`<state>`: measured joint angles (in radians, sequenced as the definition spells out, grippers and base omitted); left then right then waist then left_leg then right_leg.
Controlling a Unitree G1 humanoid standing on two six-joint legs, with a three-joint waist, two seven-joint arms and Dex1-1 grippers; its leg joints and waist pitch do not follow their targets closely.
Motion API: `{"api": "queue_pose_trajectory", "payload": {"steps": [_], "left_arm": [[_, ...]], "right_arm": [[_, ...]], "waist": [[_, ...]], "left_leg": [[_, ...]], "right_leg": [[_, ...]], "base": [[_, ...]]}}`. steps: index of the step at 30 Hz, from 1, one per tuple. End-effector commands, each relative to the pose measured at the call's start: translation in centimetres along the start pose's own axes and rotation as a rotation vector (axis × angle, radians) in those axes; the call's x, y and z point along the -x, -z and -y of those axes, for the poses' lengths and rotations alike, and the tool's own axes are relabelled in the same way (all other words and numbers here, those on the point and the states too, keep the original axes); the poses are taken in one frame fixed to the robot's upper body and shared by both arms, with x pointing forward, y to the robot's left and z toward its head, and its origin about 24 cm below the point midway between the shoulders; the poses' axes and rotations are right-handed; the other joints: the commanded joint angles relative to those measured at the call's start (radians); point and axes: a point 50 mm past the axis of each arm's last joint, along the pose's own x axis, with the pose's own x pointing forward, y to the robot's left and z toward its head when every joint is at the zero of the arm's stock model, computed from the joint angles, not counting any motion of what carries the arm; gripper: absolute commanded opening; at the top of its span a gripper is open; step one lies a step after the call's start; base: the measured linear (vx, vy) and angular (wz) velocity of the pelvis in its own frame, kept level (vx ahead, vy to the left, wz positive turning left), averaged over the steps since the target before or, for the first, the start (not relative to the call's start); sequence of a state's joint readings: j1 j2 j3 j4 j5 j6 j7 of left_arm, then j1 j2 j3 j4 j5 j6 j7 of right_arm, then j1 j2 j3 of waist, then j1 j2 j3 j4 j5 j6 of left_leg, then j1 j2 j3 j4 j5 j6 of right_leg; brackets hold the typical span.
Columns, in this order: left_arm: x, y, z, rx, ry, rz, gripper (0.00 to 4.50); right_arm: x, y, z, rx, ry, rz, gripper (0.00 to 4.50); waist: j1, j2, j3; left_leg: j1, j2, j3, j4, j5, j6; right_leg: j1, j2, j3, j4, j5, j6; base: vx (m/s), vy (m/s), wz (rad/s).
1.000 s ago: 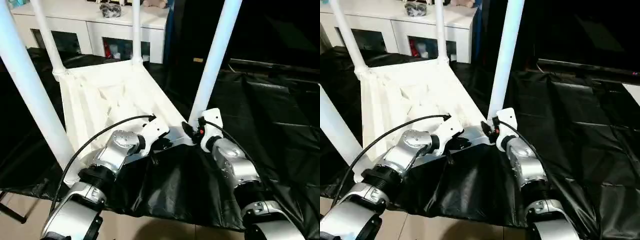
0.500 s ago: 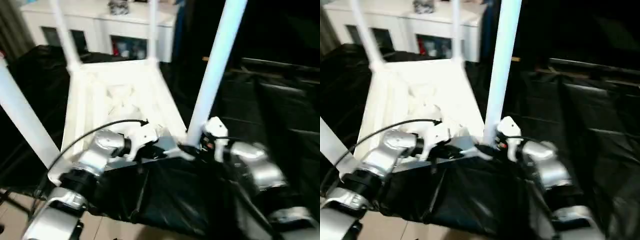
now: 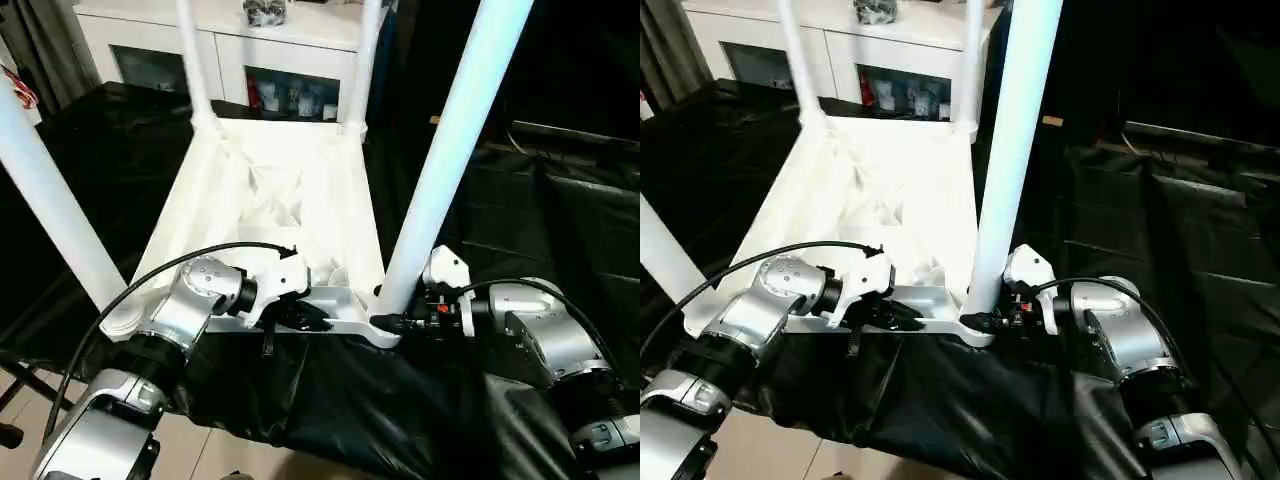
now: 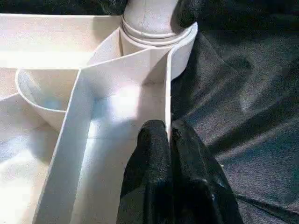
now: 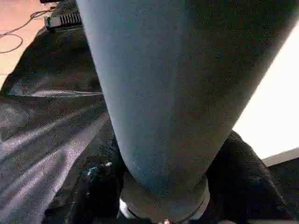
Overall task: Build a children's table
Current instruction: Rotate leg to tighten
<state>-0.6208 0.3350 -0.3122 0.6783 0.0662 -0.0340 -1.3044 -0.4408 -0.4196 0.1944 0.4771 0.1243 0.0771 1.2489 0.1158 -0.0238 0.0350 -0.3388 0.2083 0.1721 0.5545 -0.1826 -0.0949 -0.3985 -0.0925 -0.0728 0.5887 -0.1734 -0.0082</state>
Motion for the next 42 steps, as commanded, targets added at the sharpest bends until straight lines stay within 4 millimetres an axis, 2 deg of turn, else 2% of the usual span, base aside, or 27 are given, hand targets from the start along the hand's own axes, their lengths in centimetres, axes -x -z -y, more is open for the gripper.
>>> {"api": "queue_pose_trajectory", "payload": {"steps": [1,4,8,10,12,13,14,15,17,19,20,21,23,25,26,28,30,31,33,36,37,39,41,42], "left_arm": [[0.4,-0.6,-0.9,-0.011,-0.053,-0.002,0.0],[0.4,-0.5,-0.9,-0.006,-0.055,-0.003,0.0],[0.2,-0.4,-1.0,0.011,-0.073,0.004,0.0],[-0.2,-0.6,-1.0,0.03,-0.096,0.018,0.0],[-1.1,-1.0,-1.1,0.054,-0.138,0.04,0.0],[-1.7,-1.2,-1.2,0.059,-0.167,0.044,0.0],[-2.0,-1.3,-1.2,0.061,-0.188,0.045,0.0],[-2.3,-1.4,-1.2,0.065,-0.197,0.047,0.0],[-3.2,-1.8,-1.2,0.074,-0.224,0.054,0.0],[-3.8,-2.1,-1.3,0.077,-0.245,0.058,0.0],[-4.7,-2.6,-1.3,0.087,-0.275,0.068,0.0],[-5.1,-2.9,-1.3,0.092,-0.29,0.072,0.0],[-5.9,-3.5,-1.2,0.101,-0.311,0.08,0.0],[-6.3,-3.8,-1.1,0.105,-0.324,0.084,0.0],[-7.3,-4.5,-0.9,0.115,-0.35,0.096,0.0],[-7.9,-4.8,-0.7,0.114,-0.362,0.108,0.0],[-8.1,-4.8,-0.4,0.114,-0.347,0.112,0.0],[-8.1,-4.6,-0.3,0.115,-0.34,0.113,0.0],[-7.8,-4.3,-0.1,0.109,-0.327,0.11,0.0],[-7.3,-4.0,-0.1,0.097,-0.306,0.105,0.0],[-6.8,-3.7,-0.1,0.082,-0.282,0.104,0.0],[-6.4,-3.5,0.0,0.075,-0.269,0.099,0.0],[-5.2,-2.8,0.2,0.04,-0.2,0.088,0.0],[-5.2,-2.8,0.2,0.04,-0.2,0.088,0.0]], "right_arm": [[-2.0,1.9,-2.5,-0.067,-0.205,-0.065,2.04],[-2.0,2.0,-2.8,-0.075,-0.218,-0.063,2.01],[-2.2,2.2,-3.3,-0.111,-0.217,-0.035,2.0],[-2.5,2.4,-3.2,-0.13,-0.172,-0.016,1.99],[-3.3,2.7,-2.4,-0.206,-0.002,0.028,1.99],[-3.7,2.9,-1.7,-0.26,0.114,0.047,1.99],[-4.0,3.0,-1.3,-0.279,0.175,0.052,1.99],[-4.2,3.1,-1.2,-0.287,0.207,0.048,1.99],[-4.9,3.3,-0.9,-0.313,0.287,0.037,1.99],[-5.5,3.3,-0.9,-0.323,0.324,0.036,1.99],[-6.6,3.0,-0.9,-0.328,0.368,0.037,1.99],[-7.1,2.9,-1.0,-0.33,0.388,0.037,1.99],[-8.1,2.5,-0.8,-0.345,0.458,0.033,1.98],[-8.6,2.3,-0.6,-0.354,0.5,0.034,1.98],[-9.7,1.5,-0.2,-0.393,0.576,0.06,1.98],[-10.3,0.8,0.0,-0.388,0.603,0.088,1.98],[-10.4,0.3,0.2,-0.389,0.607,0.117,1.98],[-10.3,0.3,0.2,-0.393,0.604,0.129,1.98],[-10.1,0.2,0.2,-0.409,0.586,0.157,2.67],[-9.5,0.3,0.2,-0.397,0.555,0.16,2.69],[-8.9,0.7,0.2,-0.35,0.528,0.131,2.95],[-8.6,0.9,0.1,-0.329,0.505,0.117,3.08],[-7.2,1.5,-0.2,-0.262,0.392,0.08,3.08],[-7.2,1.5,-0.2,-0.262,0.392,0.08,3.08]], "waist": [[0.0,-0.011,-0.047],[0.001,-0.012,-0.047],[0.004,-0.012,-0.047],[0.004,-0.012,-0.046],[0.003,-0.013,-0.045],[-0.003,-0.011,-0.04],[-0.01,-0.01,-0.04],[-0.018,-0.013,-0.037],[-0.029,-0.013,-0.037],[-0.041,-0.014,-0.036],[-0.041,-0.01,-0.036],[-0.049,-0.011,-0.037],[-0.06,-0.009,-0.036],[-0.067,-0.009,-0.034],[-0.071,-0.006,-0.035],[-0.084,-0.005,-0.037],[-0.084,-0.002,-0.038],[-0.083,-0.002,-0.038],[-0.081,-0.002,-0.038],[-0.081,-0.002,-0.038],[-0.079,-0.001,-0.039],[-0.077,-0.001,-0.041],[-0.072,-0.004,-0.04],[-0.069,-0.004,-0.044]], "left_leg": [[-0.005,0.024,0.006,-0.059,-0.232,0.049],[-0.007,0.022,0.007,-0.057,-0.219,0.057],[-0.006,0.023,0.006,-0.058,-0.224,0.056],[-0.006,0.023,0.006,-0.058,-0.228,0.053],[-0.007,0.022,0.006,-0.059,-0.23,0.049],[-0.008,0.021,0.003,-0.065,-0.254,0.037],[-0.003,0.02,-0.001,-0.069,-0.301,0.013],[-0.003,0.017,-0.006,-0.071,-0.338,0.0],[0.001,0.015,-0.011,-0.073,-0.385,-0.008],[0.0,0.013,-0.015,-0.073,-0.417,-0.009],[0.002,0.012,-0.016,-0.073,-0.424,-0.009],[0.004,0.013,-0.019,-0.074,-0.438,-0.011],[0.003,0.012,-0.021,-0.077,-0.454,-0.011],[0.008,0.009,-0.021,-0.074,-0.484,-0.006],[0.008,0.008,-0.023,-0.074,-0.496,-0.005],[0.003,0.009,-0.027,-0.077,-0.5,-0.003],[0.004,0.009,-0.024,-0.078,-0.496,0.009],[0.006,0.009,-0.023,-0.077,-0.497,0.013],[0.004,0.009,-0.019,-0.079,-0.483,0.024],[0.004,0.01,-0.017,-0.079,-0.482,0.027],[0.003,0.012,-0.016,-0.08,-0.473,0.029],[0.001,0.013,-0.012,-0.08,-0.454,0.032],[-0.004,0.014,-0.009,-0.078,-0.427,0.045],[-0.002,0.015,-0.006,-0.076,-0.407,0.051]], "right_leg": [[0.044,-0.049,0.041,-0.068,-0.279,-0.179],[0.045,-0.048,0.043,-0.064,-0.262,-0.186],[0.045,-0.049,0.043,-0.066,-0.292,-0.177],[0.043,-0.049,0.044,-0.068,-0.298,-0.177],[0.042,-0.05,0.045,-0.069,-0.306,-0.173],[0.039,-0.05,0.044,-0.074,-0.346,-0.164],[0.036,-0.051,0.042,-0.08,-0.418,-0.145],[0.036,-0.05,0.039,-0.088,-0.489,-0.116],[0.032,-0.052,0.035,-0.099,-0.564,-0.083],[0.03,-0.051,0.032,-0.107,-0.606,-0.061],[0.029,-0.051,0.03,-0.11,-0.617,-0.056],[0.027,-0.051,0.026,-0.115,-0.62,-0.051],[0.026,-0.048,0.023,-0.118,-0.618,-0.048],[0.019,-0.047,0.021,-0.124,-0.639,-0.046],[0.019,-0.048,0.018,-0.127,-0.65,-0.042],[0.028,-0.048,0.011,-0.13,-0.633,-0.039],[0.025,-0.048,0.013,-0.132,-0.605,-0.046],[0.023,-0.048,0.016,-0.132,-0.597,-0.051],[0.022,-0.046,0.022,-0.128,-0.566,-0.066],[0.022,-0.045,0.025,-0.125,-0.545,-0.075],[0.023,-0.046,0.028,-0.121,-0.515,-0.088],[0.024,-0.045,0.032,-0.116,-0.473,-0.104],[0.03,-0.046,0.036,-0.109,-0.442,-0.118],[0.029,-0.047,0.039,-0.107,-0.422,-0.125]], "base": [[0.0,0.0,0.0],[0.0,0.0,0.0],[0.0,0.0,0.0],[0.0,0.0,0.0],[0.0,0.0,0.0],[0.0,0.0,0.0],[0.0,0.0,0.0],[0.0,0.0,0.0],[0.0,0.0,0.0],[0.0,0.0,0.0],[0.0,0.0,0.0],[0.0,0.0,0.0],[0.0,0.0,0.0],[0.0,0.0,0.0],[0.0,0.0,0.0],[0.0,0.0,0.0],[0.0,0.0,0.0],[0.0,0.0,0.0],[0.0,0.0,0.0],[0.0,0.0,0.0],[0.0,0.0,0.0],[0.0,0.0,0.0],[0.0,0.0,0.0],[0.0,0.0,0.0]]}}
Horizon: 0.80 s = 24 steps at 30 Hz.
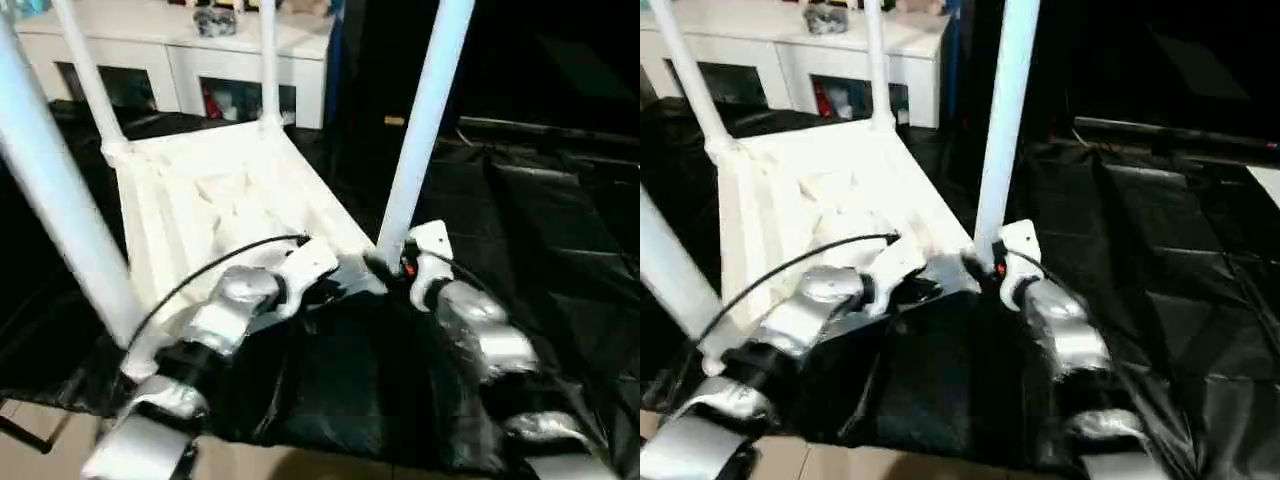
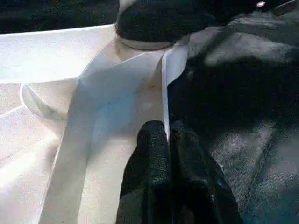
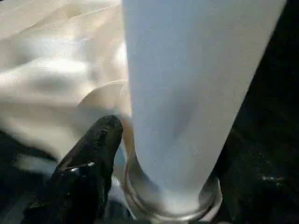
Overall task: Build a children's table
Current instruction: Rotate leg to tighten
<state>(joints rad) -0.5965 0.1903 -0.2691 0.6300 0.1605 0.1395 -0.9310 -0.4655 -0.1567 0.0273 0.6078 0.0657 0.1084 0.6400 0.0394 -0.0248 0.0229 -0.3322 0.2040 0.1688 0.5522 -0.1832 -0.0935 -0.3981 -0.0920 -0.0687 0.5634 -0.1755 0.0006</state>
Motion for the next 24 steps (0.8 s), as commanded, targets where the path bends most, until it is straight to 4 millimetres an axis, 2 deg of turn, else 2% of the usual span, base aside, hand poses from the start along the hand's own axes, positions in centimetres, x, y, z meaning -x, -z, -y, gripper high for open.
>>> {"api": "queue_pose_trajectory", "payload": {"steps": [1,2,4,6,8,9,10,11,13,15,16,21,24], "left_arm": [[-0.8,-1.5,1.8,-0.079,0.169,0.098,0.0],[-0.7,-1.4,1.8,-0.082,0.181,0.098,0.0],[0.0,-1.1,1.6,-0.098,0.217,0.085,0.0],[0.7,-0.8,1.3,-0.119,0.245,0.071,0.0],[1.0,-0.7,1.2,-0.127,0.258,0.067,0.0],[1.8,-0.5,0.7,-0.137,0.286,0.055,0.0],[1.9,-0.5,0.7,-0.139,0.289,0.053,0.0],[2.1,-0.4,0.6,-0.141,0.296,0.05,0.0],[2.4,-0.3,0.3,-0.144,0.309,0.045,0.0],[3.1,-0.3,-0.3,-0.145,0.313,0.039,0.0],[3.2,-0.2,-0.4,-0.143,0.313,0.037,0.0],[3.5,-0.3,-0.7,-0.152,0.32,0.029,0.0],[3.6,-0.3,-0.7,-0.149,0.322,0.035,0.0]], "right_arm": [[-0.5,2.1,-3.0,0.011,-0.249,-0.11,3.08],[-0.3,2.1,-2.9,0.018,-0.264,-0.116,3.08],[0.5,2.2,-2.4,0.047,-0.316,-0.136,3.08],[1.3,2.1,-2.0,0.071,-0.38,-0.157,3.08],[1.7,2.1,-1.9,0.077,-0.414,-0.166,3.08],[2.7,1.8,-1.9,0.095,-0.517,-0.187,3.08],[2.8,1.7,-1.9,0.097,-0.528,-0.189,3.08],[3.1,1.6,-1.9,0.102,-0.551,-0.193,3.08],[3.5,1.5,-1.9,0.108,-0.604,-0.205,3.08],[4.4,1.2,-1.9,0.138,-0.693,-0.232,3.08],[4.5,1.1,-1.9,0.145,-0.705,-0.236,2.85],[4.7,0.7,-2.0,0.149,-0.728,-0.224,2.65],[4.8,0.9,-2.4,0.142,-0.747,-0.221,2.59]], "waist": [[0.008,-0.006,-0.031],[0.012,-0.006,-0.033],[0.015,-0.005,-0.034],[0.027,-0.01,-0.037],[0.033,-0.007,-0.042],[0.038,-0.008,-0.042],[0.042,-0.01,-0.042],[0.051,-0.006,-0.043],[0.056,-0.007,-0.042],[0.063,-0.006,-0.041],[0.065,-0.006,-0.04],[0.072,-0.009,-0.037],[0.075,-0.01,-0.04]], "left_leg": [[-0.008,0.019,0.0,-0.073,-0.394,0.053],[-0.01,0.021,0.0,-0.073,-0.371,0.057],[-0.01,0.022,0.005,-0.069,-0.349,0.059],[-0.005,0.022,0.012,-0.062,-0.314,0.064],[-0.014,0.023,0.013,-0.059,-0.224,0.083],[-0.015,0.024,0.013,-0.057,-0.196,0.09],[-0.015,0.024,0.014,-0.056,-0.184,0.094],[-0.015,0.027,0.015,-0.054,-0.163,0.104],[-0.013,0.028,0.016,-0.054,-0.16,0.103],[-0.011,0.03,0.016,-0.054,-0.187,0.093],[-0.01,0.03,0.018,-0.053,-0.191,0.091],[-0.011,0.03,0.013,-0.059,-0.23,0.052],[-0.011,0.03,0.013,-0.057,-0.205,0.052]], "right_leg": [[0.028,-0.046,0.036,-0.081,-0.412,-0.138],[0.031,-0.047,0.037,-0.076,-0.393,-0.152],[0.028,-0.047,0.04,-0.072,-0.365,-0.169],[0.026,-0.044,0.043,-0.063,-0.3,-0.193],[0.04,-0.042,0.041,-0.042,-0.161,-0.226],[0.044,-0.042,0.038,-0.039,-0.134,-0.233],[0.047,-0.04,0.037,-0.038,-0.125,-0.233],[0.047,-0.04,0.037,-0.033,-0.1,-0.238],[0.046,-0.04,0.036,-0.031,-0.094,-0.245],[0.045,-0.042,0.037,-0.033,-0.125,-0.242],[0.043,-0.042,0.037,-0.035,-0.132,-0.241],[0.043,-0.047,0.039,-0.041,-0.223,-0.213],[0.045,-0.045,0.039,-0.036,-0.186,-0.212]], "base": [[0.0,0.0,0.0],[0.0,0.0,0.0],[0.027,-0.015,0.04],[0.032,-0.015,0.07],[0.067,-0.028,0.09],[0.0,0.0,0.0],[0.0,0.0,0.0],[0.0,0.0,0.0],[0.0,0.0,0.0],[0.0,0.0,0.0],[0.0,0.0,0.0],[0.0,0.0,0.0],[0.0,0.0,0.0]]}}
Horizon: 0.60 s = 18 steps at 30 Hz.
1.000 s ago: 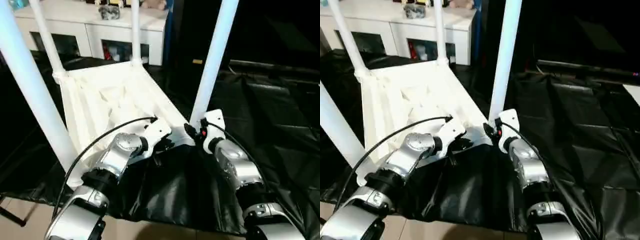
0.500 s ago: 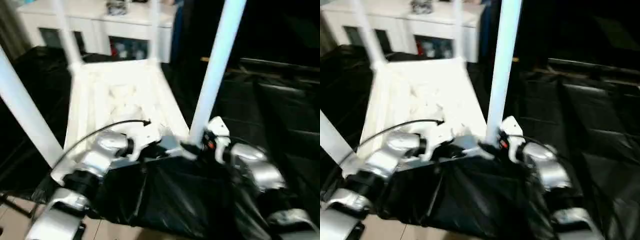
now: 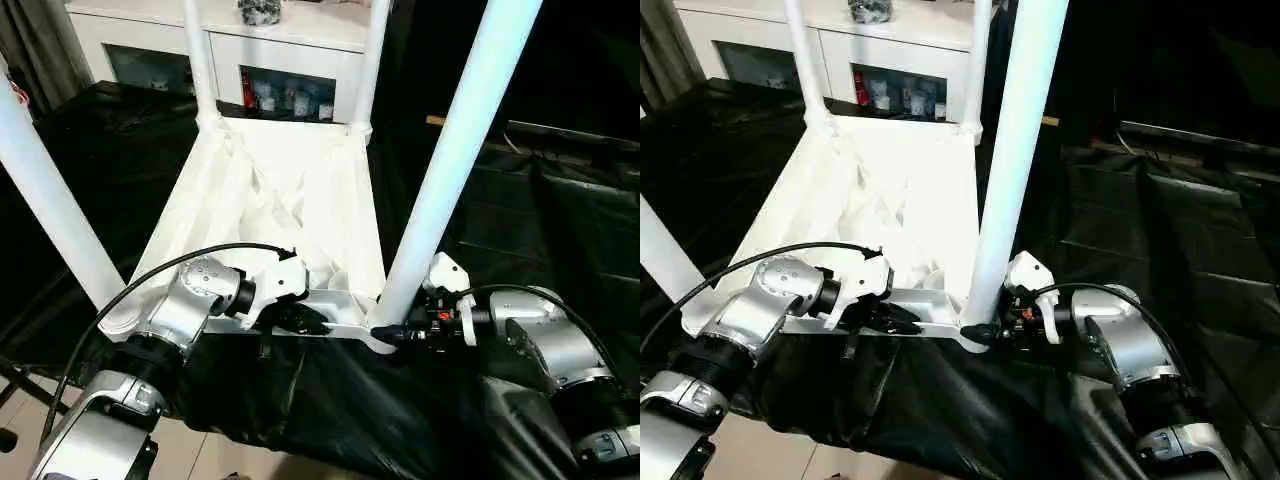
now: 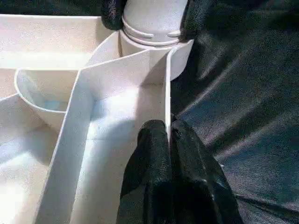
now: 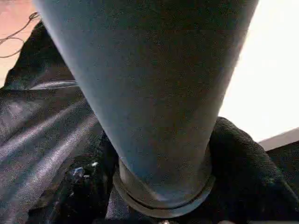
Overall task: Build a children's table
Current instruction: Rotate leg to tighten
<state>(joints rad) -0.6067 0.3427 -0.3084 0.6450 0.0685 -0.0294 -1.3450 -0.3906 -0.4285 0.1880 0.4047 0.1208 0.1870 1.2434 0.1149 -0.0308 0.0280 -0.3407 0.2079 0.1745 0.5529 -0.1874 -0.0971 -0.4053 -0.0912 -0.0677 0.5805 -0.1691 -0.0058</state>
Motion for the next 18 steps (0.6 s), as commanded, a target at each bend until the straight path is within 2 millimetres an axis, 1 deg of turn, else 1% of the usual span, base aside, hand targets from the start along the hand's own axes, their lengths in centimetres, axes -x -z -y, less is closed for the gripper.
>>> {"api": "queue_pose_trajectory", "payload": {"steps": [1,4,5,8,10,11,12,13,14,15,16,17,18], "left_arm": [[0.2,-1.1,-0.7,-0.029,-0.036,0.026,0.0],[0.1,-1.1,-0.6,-0.024,-0.031,0.04,0.0],[0.0,-1.1,-0.5,-0.022,-0.031,0.048,0.0],[-0.4,-1.2,-0.5,-0.007,-0.052,0.071,0.0],[-0.7,-1.5,-0.6,0.01,-0.084,0.093,0.0],[-0.9,-1.6,-0.6,0.017,-0.099,0.102,0.0],[-1.5,-2.0,-0.6,0.028,-0.13,0.122,0.0],[-1.5,-2.0,-0.6,0.029,-0.132,0.123,0.0],[-2.0,-2.2,-0.6,0.031,-0.145,0.132,0.0],[-2.4,-2.4,-0.6,0.035,-0.162,0.141,0.0],[-2.4,-2.4,-0.6,0.035,-0.162,0.141,0.0],[-3.3,-2.7,-0.4,0.037,-0.182,0.152,0.0],[-3.9,-2.9,-0.4,0.04,-0.198,0.157,0.0]], "right_arm": [[-1.8,0.5,-2.1,-0.017,-0.174,-0.001,2.59],[-1.9,0.6,-2.5,-0.031,-0.185,0.009,2.59],[-2.0,0.7,-2.6,-0.038,-0.184,0.015,2.59],[-2.4,0.9,-2.7,-0.053,-0.146,0.043,2.59],[-2.8,1.0,-2.4,-0.069,-0.071,0.074,2.58],[-3.0,1.0,-2.2,-0.078,-0.032,0.086,2.58],[-3.6,1.0,-1.7,-0.102,0.075,0.119,2.57],[-3.7,1.0,-1.6,-0.105,0.083,0.12,2.57],[-4.0,1.1,-1.3,-0.131,0.143,0.134,2.57],[-4.4,1.1,-0.9,-0.155,0.208,0.146,2.57],[-4.4,1.1,-0.9,-0.155,0.208,0.146,2.57],[-5.1,1.0,-0.5,-0.203,0.305,0.166,2.57],[-5.6,1.0,-0.3,-0.235,0.35,0.178,2.57]], "waist": [[0.001,-0.002,-0.046],[0.003,-0.003,-0.046],[0.005,0.001,-0.046],[0.004,0.0,-0.046],[0.003,0.002,-0.045],[0.001,0.001,-0.043],[-0.003,0.005,-0.041],[-0.007,0.003,-0.039],[-0.012,0.004,-0.038],[-0.021,0.006,-0.037],[-0.023,0.005,-0.038],[-0.029,0.006,-0.037],[-0.034,0.009,-0.036]], "left_leg": [[-0.003,0.025,0.008,-0.056,-0.188,0.059],[-0.005,0.025,0.008,-0.055,-0.178,0.063],[-0.005,0.025,0.007,-0.056,-0.179,0.062],[-0.006,0.025,0.007,-0.056,-0.194,0.056],[-0.005,0.026,0.006,-0.058,-0.209,0.047],[-0.006,0.025,0.005,-0.06,-0.218,0.041],[-0.004,0.024,0.004,-0.063,-0.244,0.031],[-0.005,0.023,0.003,-0.064,-0.261,0.024],[-0.006,0.02,-0.002,-0.068,-0.286,0.011],[-0.005,0.019,-0.005,-0.07,-0.307,0.001],[-0.004,0.018,-0.006,-0.07,-0.312,-0.001],[-0.006,0.018,-0.007,-0.071,-0.311,0.0],[-0.006,0.016,-0.008,-0.071,-0.321,0.001]], "right_leg": [[0.052,-0.046,0.038,-0.051,-0.168,-0.211],[0.054,-0.045,0.037,-0.05,-0.154,-0.214],[0.054,-0.047,0.037,-0.05,-0.163,-0.213],[0.054,-0.047,0.036,-0.053,-0.181,-0.212],[0.053,-0.048,0.037,-0.055,-0.203,-0.206],[0.052,-0.049,0.037,-0.057,-0.217,-0.201],[0.049,-0.05,0.037,-0.062,-0.255,-0.193],[0.048,-0.051,0.037,-0.065,-0.283,-0.187],[0.049,-0.052,0.036,-0.07,-0.346,-0.167],[0.047,-0.05,0.036,-0.075,-0.384,-0.151],[0.047,-0.05,0.035,-0.076,-0.395,-0.146],[0.048,-0.05,0.037,-0.077,-0.404,-0.138],[0.047,-0.049,0.035,-0.08,-0.426,-0.131]], "base": [[0.0,0.0,0.0],[0.0,0.0,0.0],[0.0,0.0,0.0],[0.0,0.0,0.0],[0.0,0.0,0.0],[0.0,0.0,0.0],[0.0,0.0,0.0],[0.0,0.0,0.0],[0.0,0.0,0.0],[0.0,0.0,0.0],[0.0,0.0,0.0],[0.0,0.0,0.0],[0.0,0.0,0.0]]}}
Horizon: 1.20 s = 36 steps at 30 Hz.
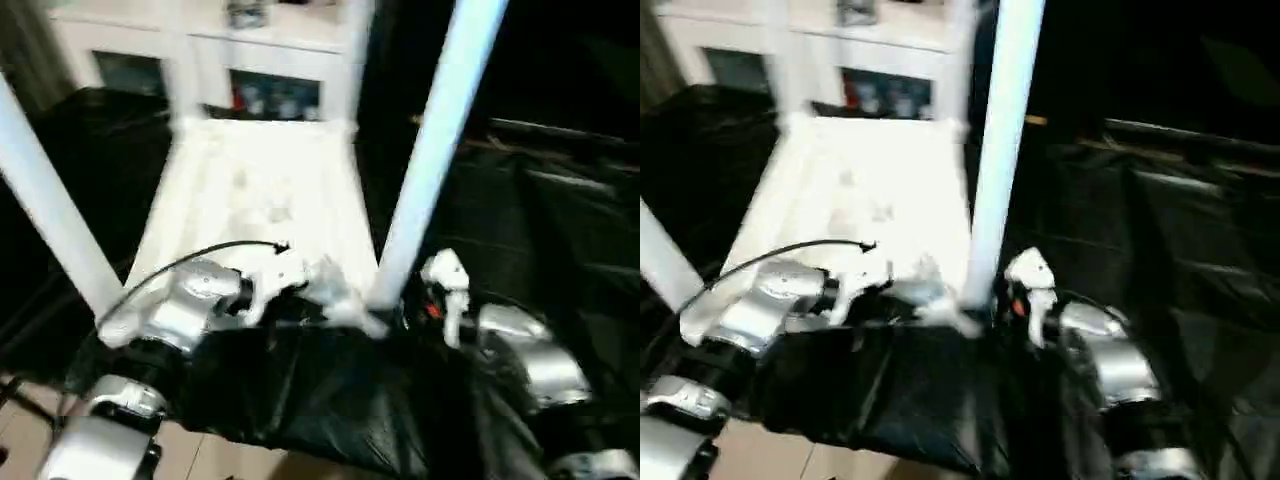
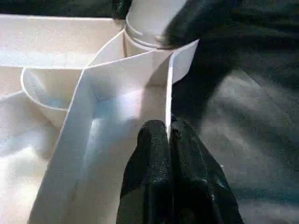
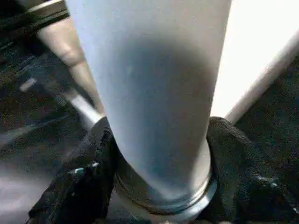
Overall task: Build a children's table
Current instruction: Rotate leg to tighten
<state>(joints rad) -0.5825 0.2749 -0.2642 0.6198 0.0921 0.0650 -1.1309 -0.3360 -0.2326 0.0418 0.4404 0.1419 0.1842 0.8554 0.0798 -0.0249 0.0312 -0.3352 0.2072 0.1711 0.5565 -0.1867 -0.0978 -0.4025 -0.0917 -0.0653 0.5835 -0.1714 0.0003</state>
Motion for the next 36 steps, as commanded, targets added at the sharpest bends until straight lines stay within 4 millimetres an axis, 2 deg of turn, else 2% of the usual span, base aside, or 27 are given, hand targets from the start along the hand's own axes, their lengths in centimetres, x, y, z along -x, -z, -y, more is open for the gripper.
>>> {"api": "queue_pose_trajectory", "payload": {"steps": [1,2,3,4,6,7,8,10,12,15,18,20,21,25,27,28,32,34,36], "left_arm": [[-2.6,-2.7,1.1,-0.034,0.014,0.129,0.0],[-3.2,-3.0,1.4,-0.031,0.0,0.137,0.0],[-3.7,-3.3,1.6,-0.028,-0.01,0.143,0.0],[-4.0,-3.5,1.8,-0.028,-0.02,0.147,0.0],[-5.5,-4.4,2.6,-0.045,-0.058,0.159,0.0],[-5.8,-4.6,2.9,-0.045,-0.056,0.166,0.0],[-5.9,-4.7,3.1,-0.043,-0.053,0.17,0.0],[-6.0,-4.7,3.3,-0.041,-0.051,0.174,0.0],[-6.0,-4.7,3.3,-0.043,-0.045,0.174,0.0],[-5.6,-4.3,3.3,-0.045,-0.027,0.168,0.0],[-4.9,-3.9,3.3,-0.05,-0.002,0.16,0.0],[-4.2,-3.4,3.1,-0.057,0.026,0.146,0.0],[-4.0,-3.3,3.1,-0.06,0.037,0.142,0.0],[-2.9,-2.5,2.6,-0.073,0.059,0.111,0.0],[-2.3,-2.1,2.2,-0.077,0.068,0.092,0.0],[-1.8,-1.9,2.0,-0.078,0.08,0.079,0.0],[-1.0,-1.5,1.3,-0.085,0.093,0.054,0.0],[-0.3,-1.3,0.6,-0.097,0.092,0.03,0.0],[-0.2,-1.2,0.4,-0.101,0.092,0.023,0.0]], "right_arm": [[-2.6,1.0,-2.1,-0.049,-0.03,-0.039,2.57],[-3.3,0.9,-2.3,-0.068,0.019,-0.025,2.56],[-3.7,0.9,-2.5,-0.079,0.051,-0.015,2.56],[-4.1,0.9,-2.6,-0.09,0.085,-0.011,2.56],[-5.8,0.8,-2.7,-0.101,0.265,-0.012,2.56],[-6.3,0.7,-3.0,-0.082,0.279,-0.011,2.56],[-6.5,0.6,-3.2,-0.067,0.277,-0.01,2.56],[-6.7,0.3,-3.4,-0.084,0.279,0.015,2.56],[-6.7,0.0,-3.5,-0.083,0.257,0.034,3.08],[-6.2,-0.4,-3.4,-0.061,0.185,0.056,3.23],[-5.3,-0.1,-2.8,0.033,0.14,0.021,3.64],[-4.4,-0.1,-2.4,0.099,0.063,0.001,3.69],[-4.1,-0.1,-2.3,0.114,0.038,-0.003,3.69],[-2.6,-0.3,-2.2,0.152,-0.123,-0.018,3.69],[-1.7,-0.4,-2.3,0.151,-0.216,-0.03,3.69],[-1.2,-0.5,-2.3,0.154,-0.277,-0.04,3.43],[-0.2,-0.7,-2.6,0.141,-0.395,-0.052,3.32],[0.4,-0.6,-2.8,0.137,-0.478,-0.089,2.97],[0.5,-0.5,-2.9,0.139,-0.494,-0.098,2.88]], "waist": [[-0.002,0.001,-0.039],[-0.003,0.0,-0.039],[-0.005,0.004,-0.04],[-0.007,0.007,-0.039],[-0.019,0.007,-0.041],[-0.024,0.007,-0.041],[-0.025,0.011,-0.042],[-0.026,0.011,-0.043],[-0.025,0.013,-0.045],[-0.025,0.012,-0.045],[-0.019,0.016,-0.047],[-0.016,0.016,-0.049],[-0.014,0.014,-0.05],[-0.011,0.014,-0.047],[-0.008,0.014,-0.047],[-0.002,0.014,-0.048],[0.014,0.015,-0.049],[0.022,0.016,-0.05],[0.026,0.015,-0.051]], "left_leg": [[-0.012,0.016,-0.004,-0.075,-0.321,0.004],[-0.011,0.016,-0.005,-0.074,-0.32,0.004],[-0.008,0.016,-0.003,-0.073,-0.312,0.004],[-0.009,0.016,-0.004,-0.074,-0.31,0.004],[-0.012,0.017,-0.004,-0.075,-0.297,-0.002],[-0.014,0.015,-0.004,-0.075,-0.295,-0.004],[-0.011,0.013,-0.002,-0.073,-0.296,-0.002],[-0.012,0.011,0.002,-0.069,-0.289,0.021],[-0.015,0.011,0.002,-0.069,-0.271,0.033],[-0.015,0.013,0.004,-0.069,-0.258,0.039],[-0.014,0.014,0.006,-0.064,-0.229,0.051],[-0.012,0.015,0.01,-0.061,-0.206,0.063],[-0.016,0.014,0.009,-0.059,-0.199,0.073],[-0.017,0.015,0.008,-0.06,-0.201,0.09],[-0.012,0.018,0.009,-0.059,-0.217,0.097],[-0.014,0.021,0.009,-0.058,-0.209,0.101],[-0.01,0.022,0.012,-0.055,-0.191,0.1],[-0.014,0.022,0.012,-0.053,-0.181,0.1],[-0.016,0.023,0.011,-0.052,-0.171,0.093]], "right_leg": [[0.044,-0.047,0.033,-0.086,-0.43,-0.132],[0.043,-0.048,0.033,-0.086,-0.438,-0.129],[0.038,-0.048,0.035,-0.086,-0.428,-0.132],[0.04,-0.047,0.035,-0.085,-0.419,-0.134],[0.039,-0.045,0.036,-0.08,-0.377,-0.147],[0.041,-0.045,0.035,-0.079,-0.377,-0.147],[0.039,-0.043,0.035,-0.08,-0.373,-0.148],[0.04,-0.041,0.037,-0.081,-0.351,-0.151],[0.043,-0.041,0.037,-0.078,-0.328,-0.153],[0.044,-0.04,0.037,-0.076,-0.305,-0.161],[0.046,-0.04,0.037,-0.071,-0.25,-0.181],[0.046,-0.041,0.038,-0.066,-0.202,-0.2],[0.052,-0.04,0.035,-0.063,-0.187,-0.207],[0.052,-0.041,0.035,-0.066,-0.206,-0.209],[0.048,-0.041,0.036,-0.067,-0.221,-0.21],[0.049,-0.042,0.036,-0.064,-0.208,-0.215],[0.048,-0.039,0.035,-0.061,-0.189,-0.223],[0.049,-0.04,0.034,-0.056,-0.171,-0.229],[0.05,-0.043,0.034,-0.054,-0.162,-0.229]], "base": [[0.0,0.0,0.0],[0.0,0.0,0.0],[0.0,0.0,0.0],[0.0,0.0,0.0],[0.0,0.0,0.0],[0.0,0.0,0.0],[0.0,0.0,0.0],[0.0,0.0,0.0],[0.0,0.0,0.0],[0.0,0.0,0.0],[0.0,0.0,0.0],[0.0,0.0,0.0],[0.0,0.0,0.0],[0.0,0.0,0.0],[0.0,0.0,0.0],[0.0,0.0,0.0],[0.0,0.0,0.0],[0.0,0.0,0.0],[0.0,0.0,0.0]]}}
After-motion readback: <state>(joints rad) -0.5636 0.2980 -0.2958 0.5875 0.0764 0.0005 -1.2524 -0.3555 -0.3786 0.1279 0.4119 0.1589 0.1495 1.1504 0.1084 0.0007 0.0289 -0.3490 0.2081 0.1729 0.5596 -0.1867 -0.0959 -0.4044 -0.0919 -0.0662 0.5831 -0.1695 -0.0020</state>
